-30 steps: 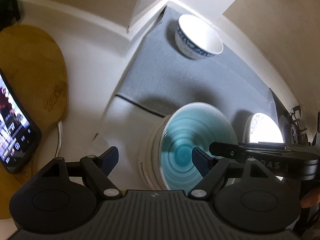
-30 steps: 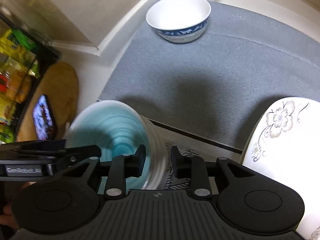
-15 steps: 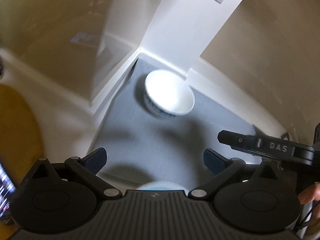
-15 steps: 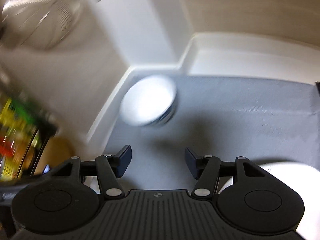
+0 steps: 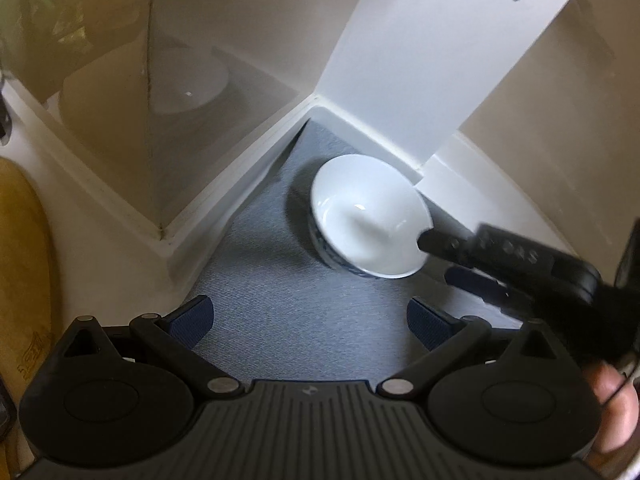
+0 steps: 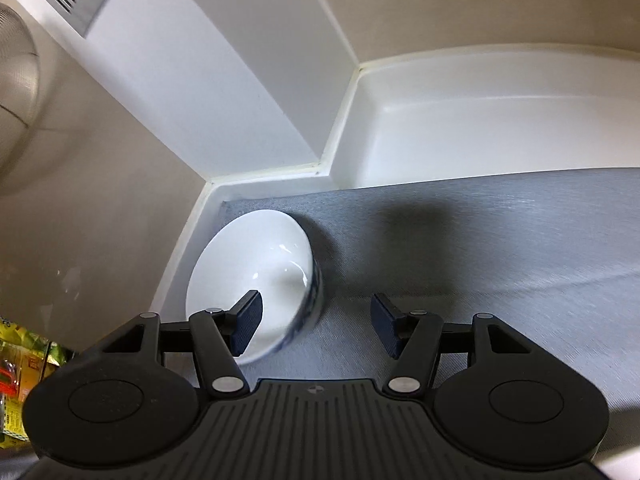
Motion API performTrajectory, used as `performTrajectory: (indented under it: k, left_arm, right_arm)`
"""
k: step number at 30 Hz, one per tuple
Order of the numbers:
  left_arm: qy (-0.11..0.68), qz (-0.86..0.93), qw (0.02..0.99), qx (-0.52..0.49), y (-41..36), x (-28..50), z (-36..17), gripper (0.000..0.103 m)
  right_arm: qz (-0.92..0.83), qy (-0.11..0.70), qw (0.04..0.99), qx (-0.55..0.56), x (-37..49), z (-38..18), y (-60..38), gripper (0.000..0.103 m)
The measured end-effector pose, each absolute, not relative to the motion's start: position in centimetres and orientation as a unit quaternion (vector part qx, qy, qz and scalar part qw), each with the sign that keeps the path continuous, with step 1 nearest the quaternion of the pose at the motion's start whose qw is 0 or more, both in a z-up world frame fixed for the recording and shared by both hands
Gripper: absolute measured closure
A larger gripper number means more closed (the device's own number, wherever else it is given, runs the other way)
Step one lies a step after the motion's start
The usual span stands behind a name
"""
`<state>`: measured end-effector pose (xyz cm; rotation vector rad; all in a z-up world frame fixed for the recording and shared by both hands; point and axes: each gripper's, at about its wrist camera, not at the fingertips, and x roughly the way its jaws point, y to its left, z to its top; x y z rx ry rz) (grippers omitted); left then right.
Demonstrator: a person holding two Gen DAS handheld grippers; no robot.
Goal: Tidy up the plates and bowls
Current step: 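Move both tools to the white blue-patterned bowl by the wall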
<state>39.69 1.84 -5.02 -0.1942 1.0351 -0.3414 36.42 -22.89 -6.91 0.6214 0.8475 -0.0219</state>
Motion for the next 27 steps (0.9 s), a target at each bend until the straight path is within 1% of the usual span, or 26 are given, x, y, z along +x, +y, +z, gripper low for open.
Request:
performTrajectory:
  k: [5, 6, 7, 9, 10, 12, 18, 27]
  left_arm:
    - [0.496, -0.145, 0.851, -0.095, 2.6, 40.3, -5.4, 0.000]
    - [0.496, -0.143, 0.851, -0.095, 2.7, 40.4, -5.4, 0.000]
    - [0.497, -0.141, 0.851, -0.096, 2.8, 40.5, -5.5, 0.000]
    - [0.500, -0.138, 0.849, -0.098, 2.9, 40.7, -5.7, 0.000]
    - [0.501, -0.137, 0.849, -0.099, 3.1, 40.8, -5.8, 0.000]
    - [0.502, -0.137, 0.848, -0.100, 3.2, 40.8, -5.8, 0.000]
    - [0.500, -0.146, 0.848, -0.102, 2.8, 41.1, -5.7, 0.000]
    - [0.498, -0.168, 0.846, -0.090, 1.4, 41.3, -5.6, 0.000]
  right_arm:
    - [-0.003, 0.426, 0.859, 0.286, 39.4, -8.2, -21.4, 0.043]
    - [-0.004, 0.429, 0.861, 0.274, 39.8, -8.4, -20.9, 0.049]
    - [-0.005, 0.431, 0.864, 0.260, 40.1, -8.5, -20.6, 0.063]
    - [-0.004, 0.439, 0.869, 0.228, 40.6, -8.8, -19.7, 0.078]
    - [-0.007, 0.441, 0.872, 0.211, 40.7, -8.8, -19.4, 0.083]
    - [-0.005, 0.442, 0.877, 0.188, 40.7, -8.8, -19.1, 0.085]
    - [0.025, 0.464, 0.872, 0.152, 39.4, -8.5, -19.0, 0.085]
    - [0.043, 0.489, 0.855, 0.169, 35.0, -8.1, -19.9, 0.084]
